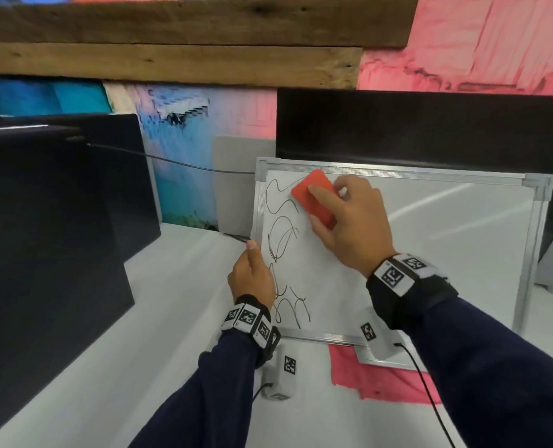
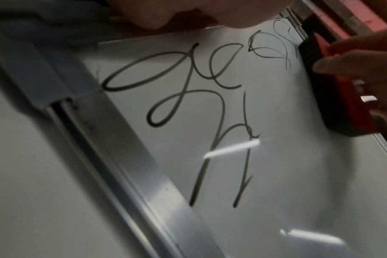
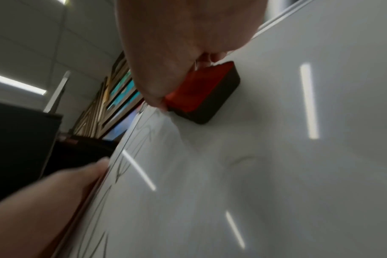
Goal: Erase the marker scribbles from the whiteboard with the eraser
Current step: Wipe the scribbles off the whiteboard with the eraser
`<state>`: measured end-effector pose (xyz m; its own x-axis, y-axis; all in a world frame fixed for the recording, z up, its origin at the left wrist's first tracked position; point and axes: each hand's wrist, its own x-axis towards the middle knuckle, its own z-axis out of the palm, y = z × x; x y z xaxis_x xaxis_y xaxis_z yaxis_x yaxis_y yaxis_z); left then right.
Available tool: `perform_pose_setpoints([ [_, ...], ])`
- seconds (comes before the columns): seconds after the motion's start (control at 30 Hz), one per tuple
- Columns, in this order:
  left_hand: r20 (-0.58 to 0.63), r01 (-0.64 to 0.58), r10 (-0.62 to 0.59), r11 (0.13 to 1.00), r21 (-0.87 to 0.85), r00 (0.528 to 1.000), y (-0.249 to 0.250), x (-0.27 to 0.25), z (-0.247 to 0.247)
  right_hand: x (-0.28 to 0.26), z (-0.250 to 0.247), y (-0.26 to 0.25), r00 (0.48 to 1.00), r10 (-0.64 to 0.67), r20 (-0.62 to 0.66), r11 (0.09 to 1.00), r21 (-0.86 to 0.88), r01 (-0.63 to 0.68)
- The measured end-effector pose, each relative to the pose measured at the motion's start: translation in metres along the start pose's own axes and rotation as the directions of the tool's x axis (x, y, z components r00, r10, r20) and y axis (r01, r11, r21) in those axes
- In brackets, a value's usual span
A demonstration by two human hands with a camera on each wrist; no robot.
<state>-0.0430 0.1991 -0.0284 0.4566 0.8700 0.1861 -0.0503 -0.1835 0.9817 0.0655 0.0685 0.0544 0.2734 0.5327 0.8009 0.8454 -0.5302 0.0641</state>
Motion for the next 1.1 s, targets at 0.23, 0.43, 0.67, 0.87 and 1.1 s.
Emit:
perform_pose_setpoints([
  [0.23, 0.002, 0.027, -0.027, 1.0, -0.015, 1.0, -0.006, 0.003, 0.001, -0.028, 0.002, -0.006, 0.956, -0.232, 0.181, 0.97, -0.036, 0.242],
  [0.43, 0.061, 0.06, -0.053, 0.99, -0.125, 0.997, -0.014, 0.008, 0.001, -0.002, -0.016, 0.021, 0.998, -0.058, 0.034, 0.997, -0.047, 0.059],
  [0.67, 0.027, 0.066, -0.062, 0.985, -0.159, 0.998, -0.016, 0.012, 0.007, -0.009, 0.002, -0.001, 0.977, -0.156, 0.147, 0.984, -0.065, 0.166],
  [0.87, 0.026, 0.066, -0.062, 0.977, -0.201, 0.998, -0.013, 0.009, 0.008, 0.013, 0.005, -0.016, 0.998, -0.047, 0.046, 0.997, -0.065, 0.05],
  [1.1, 0.036, 0.101, -0.095, 0.96, -0.262, 0.995, -0.009, 0.007, 0.007, 0.023, 0.005, -0.022, 0.978, -0.143, 0.154, 0.982, -0.101, 0.16],
])
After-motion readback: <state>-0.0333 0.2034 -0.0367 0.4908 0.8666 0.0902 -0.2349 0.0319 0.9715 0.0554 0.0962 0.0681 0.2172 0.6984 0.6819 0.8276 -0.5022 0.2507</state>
